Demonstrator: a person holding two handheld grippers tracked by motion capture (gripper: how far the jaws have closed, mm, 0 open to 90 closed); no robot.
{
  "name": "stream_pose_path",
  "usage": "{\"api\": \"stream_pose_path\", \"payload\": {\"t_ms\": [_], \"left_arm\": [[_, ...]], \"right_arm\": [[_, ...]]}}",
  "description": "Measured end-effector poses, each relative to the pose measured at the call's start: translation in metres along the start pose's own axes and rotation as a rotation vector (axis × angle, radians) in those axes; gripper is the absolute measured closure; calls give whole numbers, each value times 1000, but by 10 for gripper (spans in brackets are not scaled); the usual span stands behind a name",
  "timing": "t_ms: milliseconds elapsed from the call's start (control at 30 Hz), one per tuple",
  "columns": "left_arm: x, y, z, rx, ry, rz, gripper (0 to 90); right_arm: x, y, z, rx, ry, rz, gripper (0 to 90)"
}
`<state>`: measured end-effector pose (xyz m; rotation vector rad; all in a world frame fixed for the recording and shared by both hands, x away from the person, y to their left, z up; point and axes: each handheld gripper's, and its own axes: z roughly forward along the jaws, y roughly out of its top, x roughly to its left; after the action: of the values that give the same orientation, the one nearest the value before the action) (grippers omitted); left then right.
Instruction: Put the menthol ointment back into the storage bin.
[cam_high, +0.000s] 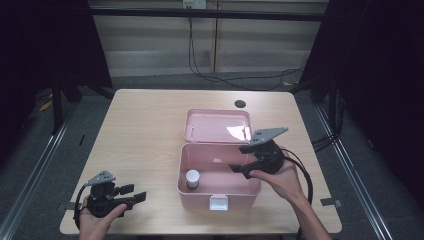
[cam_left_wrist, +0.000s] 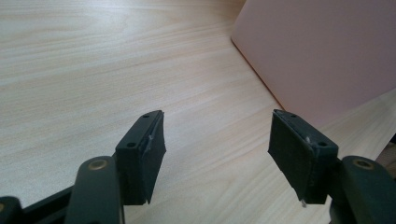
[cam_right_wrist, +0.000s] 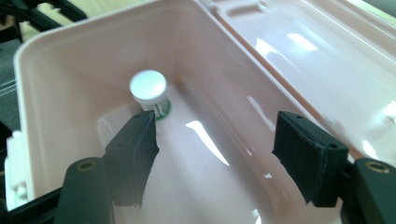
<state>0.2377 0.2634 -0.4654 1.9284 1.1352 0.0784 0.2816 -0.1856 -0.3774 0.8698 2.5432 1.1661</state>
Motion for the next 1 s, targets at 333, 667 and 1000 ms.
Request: {"api": "stream_pose_path", "payload": {"t_ms": [333,667,1000], "left_arm": [[0,0,-1,-9,2,3,321],[0,0,-1,-2,1,4,321],[0,0,0,-4,1,3,321]], "right_arm": [[-8,-38,-36,-131,-125,115,311],[-9,-79,-61,-189,-239,206,273],[-13,-130,-72,-185,-310,304,257]]}}
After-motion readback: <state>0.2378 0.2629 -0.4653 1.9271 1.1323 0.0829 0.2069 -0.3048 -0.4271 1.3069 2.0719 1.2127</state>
